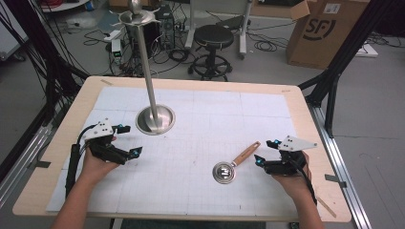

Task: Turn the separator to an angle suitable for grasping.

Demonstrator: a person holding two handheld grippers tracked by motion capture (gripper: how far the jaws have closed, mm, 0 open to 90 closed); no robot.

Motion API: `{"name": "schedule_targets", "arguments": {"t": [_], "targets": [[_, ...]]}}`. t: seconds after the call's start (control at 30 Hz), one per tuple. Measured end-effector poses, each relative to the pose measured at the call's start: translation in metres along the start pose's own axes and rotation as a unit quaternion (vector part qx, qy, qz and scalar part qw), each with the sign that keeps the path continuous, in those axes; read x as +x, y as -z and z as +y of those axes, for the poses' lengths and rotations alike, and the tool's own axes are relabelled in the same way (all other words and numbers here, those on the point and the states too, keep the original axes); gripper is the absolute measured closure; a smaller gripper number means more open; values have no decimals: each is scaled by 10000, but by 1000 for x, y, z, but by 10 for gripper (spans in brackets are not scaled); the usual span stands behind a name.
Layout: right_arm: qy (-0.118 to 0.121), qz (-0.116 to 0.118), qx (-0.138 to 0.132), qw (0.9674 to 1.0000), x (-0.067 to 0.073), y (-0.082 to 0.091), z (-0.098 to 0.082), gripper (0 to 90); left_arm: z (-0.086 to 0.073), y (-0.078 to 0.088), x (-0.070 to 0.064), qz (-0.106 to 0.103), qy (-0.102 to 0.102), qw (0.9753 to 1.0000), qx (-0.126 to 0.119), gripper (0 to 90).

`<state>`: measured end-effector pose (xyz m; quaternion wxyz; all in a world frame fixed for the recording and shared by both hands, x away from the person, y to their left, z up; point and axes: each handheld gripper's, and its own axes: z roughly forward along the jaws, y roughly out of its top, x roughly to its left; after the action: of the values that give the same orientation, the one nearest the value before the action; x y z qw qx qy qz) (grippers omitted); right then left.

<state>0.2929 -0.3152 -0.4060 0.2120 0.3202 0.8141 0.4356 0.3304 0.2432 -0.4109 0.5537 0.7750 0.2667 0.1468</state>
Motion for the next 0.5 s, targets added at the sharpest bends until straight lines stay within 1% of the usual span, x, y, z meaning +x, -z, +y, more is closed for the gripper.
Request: {"name": "schedule_targets", "arguments": {"t": [0.17,0.2,0.23,0.27,0.3,0.33,0.4,0.47,0.5], "targets": [[33,52,88,9999,3,-3,0,352,0,-1,2,-7,27,10000,8,17],[33,52,88,9999,3,-3,0,352,0,-1,2,-7,27,10000,8,17],[117,72,135,9998,4,-3,0,390,-1,-2,1,-13,13,10000,21,17],[90,82,127,9998,4,-3,0,404,0,-2,1,-15,6,10000,25,17],[101,99,99,9999,4,-3,0,440,0,-2,1,-14,1,10000,25,17],[102,169,105,9998,4,-3,1,469,0,-2,1,-19,-14,10000,29,17],[98,195,80,9997,5,-3,1,480,0,-2,1,-20,-13,10000,33,17],[51,256,71,9996,5,-6,3,548,-1,-2,1,-5,13,10000,72,17],[32,255,54,9997,5,-6,4,567,-1,-2,1,-5,13,10000,72,17]]}}
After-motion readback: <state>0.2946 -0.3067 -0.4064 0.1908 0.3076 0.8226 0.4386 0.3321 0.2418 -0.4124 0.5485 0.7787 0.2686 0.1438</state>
